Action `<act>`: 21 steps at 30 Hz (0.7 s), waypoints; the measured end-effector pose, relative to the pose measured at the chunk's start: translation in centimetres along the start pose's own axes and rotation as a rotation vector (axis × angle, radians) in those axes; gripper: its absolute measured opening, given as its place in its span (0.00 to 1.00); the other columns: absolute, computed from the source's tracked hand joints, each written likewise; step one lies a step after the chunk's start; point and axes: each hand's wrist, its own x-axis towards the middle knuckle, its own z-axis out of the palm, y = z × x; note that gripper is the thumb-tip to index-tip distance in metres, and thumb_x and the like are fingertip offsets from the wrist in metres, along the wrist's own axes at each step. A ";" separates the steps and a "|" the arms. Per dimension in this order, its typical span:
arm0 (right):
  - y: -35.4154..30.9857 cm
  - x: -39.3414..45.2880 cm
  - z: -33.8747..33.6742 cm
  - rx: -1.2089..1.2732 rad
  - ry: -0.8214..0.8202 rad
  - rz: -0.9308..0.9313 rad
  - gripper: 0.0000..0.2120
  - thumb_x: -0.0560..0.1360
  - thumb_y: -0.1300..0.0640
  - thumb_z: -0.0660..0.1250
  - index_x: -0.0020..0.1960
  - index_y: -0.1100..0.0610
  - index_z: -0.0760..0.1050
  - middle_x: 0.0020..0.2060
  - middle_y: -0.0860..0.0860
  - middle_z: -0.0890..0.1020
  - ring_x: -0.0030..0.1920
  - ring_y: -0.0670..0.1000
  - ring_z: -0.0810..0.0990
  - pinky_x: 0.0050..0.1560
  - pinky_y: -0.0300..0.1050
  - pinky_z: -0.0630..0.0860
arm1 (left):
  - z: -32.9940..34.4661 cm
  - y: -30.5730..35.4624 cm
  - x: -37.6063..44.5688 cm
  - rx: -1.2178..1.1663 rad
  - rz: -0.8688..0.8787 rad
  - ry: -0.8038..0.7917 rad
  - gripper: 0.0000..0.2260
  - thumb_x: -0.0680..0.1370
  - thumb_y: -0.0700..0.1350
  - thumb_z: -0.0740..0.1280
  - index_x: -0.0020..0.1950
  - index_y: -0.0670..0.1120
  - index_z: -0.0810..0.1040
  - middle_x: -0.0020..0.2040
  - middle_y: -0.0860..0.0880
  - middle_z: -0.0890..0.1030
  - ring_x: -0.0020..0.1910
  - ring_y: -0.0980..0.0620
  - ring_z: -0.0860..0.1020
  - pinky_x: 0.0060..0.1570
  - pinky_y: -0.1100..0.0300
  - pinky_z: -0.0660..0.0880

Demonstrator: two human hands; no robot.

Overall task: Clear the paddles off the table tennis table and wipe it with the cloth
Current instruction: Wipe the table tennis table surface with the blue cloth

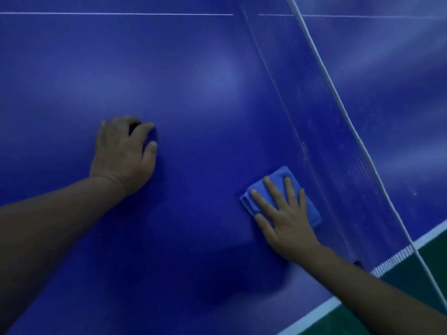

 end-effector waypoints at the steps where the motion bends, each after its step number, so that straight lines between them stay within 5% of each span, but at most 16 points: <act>1: 0.4 1.3 -0.4 0.005 -0.011 0.038 0.27 0.81 0.37 0.49 0.79 0.39 0.56 0.81 0.47 0.55 0.80 0.64 0.48 0.73 0.75 0.50 | -0.1 0.1 -1.7 0.017 0.051 -0.007 0.27 0.77 0.54 0.55 0.68 0.39 0.76 0.65 0.37 0.72 0.65 0.36 0.68 0.73 0.37 0.55; 7: -4.4 16.3 -1.8 0.168 0.060 0.588 0.28 0.82 0.38 0.48 0.80 0.37 0.47 0.82 0.46 0.45 0.80 0.64 0.39 0.74 0.73 0.38 | 0.7 1.1 -10.4 0.102 0.196 -0.114 0.27 0.79 0.54 0.54 0.73 0.40 0.72 0.74 0.37 0.67 0.75 0.37 0.62 0.76 0.37 0.49; 12: -10.4 4.3 1.2 0.034 0.075 0.154 0.26 0.82 0.39 0.51 0.80 0.38 0.56 0.81 0.47 0.54 0.80 0.64 0.44 0.75 0.72 0.43 | 1.1 0.9 -10.2 0.114 0.173 -0.123 0.26 0.79 0.54 0.53 0.73 0.43 0.71 0.75 0.40 0.65 0.77 0.40 0.60 0.77 0.37 0.46; 14: -9.1 -3.7 2.2 0.023 0.066 0.177 0.26 0.82 0.40 0.53 0.79 0.39 0.60 0.81 0.48 0.57 0.80 0.65 0.47 0.74 0.74 0.47 | 1.1 1.0 -10.3 0.120 0.174 -0.126 0.26 0.80 0.53 0.53 0.73 0.43 0.71 0.75 0.40 0.65 0.77 0.40 0.59 0.77 0.37 0.47; 17: -5.2 -10.2 2.0 0.047 -0.004 0.502 0.28 0.80 0.38 0.50 0.79 0.41 0.58 0.81 0.48 0.54 0.80 0.64 0.47 0.74 0.74 0.48 | 1.1 1.1 -10.3 0.119 0.163 -0.127 0.26 0.80 0.53 0.53 0.74 0.43 0.71 0.76 0.41 0.65 0.78 0.41 0.58 0.77 0.37 0.46; 21: -5.8 -5.2 1.8 0.142 0.073 0.988 0.27 0.83 0.40 0.49 0.81 0.38 0.50 0.82 0.46 0.48 0.80 0.62 0.42 0.75 0.71 0.43 | 1.1 1.2 -10.2 0.115 0.154 -0.145 0.25 0.81 0.53 0.52 0.75 0.44 0.69 0.77 0.41 0.63 0.78 0.42 0.56 0.78 0.39 0.45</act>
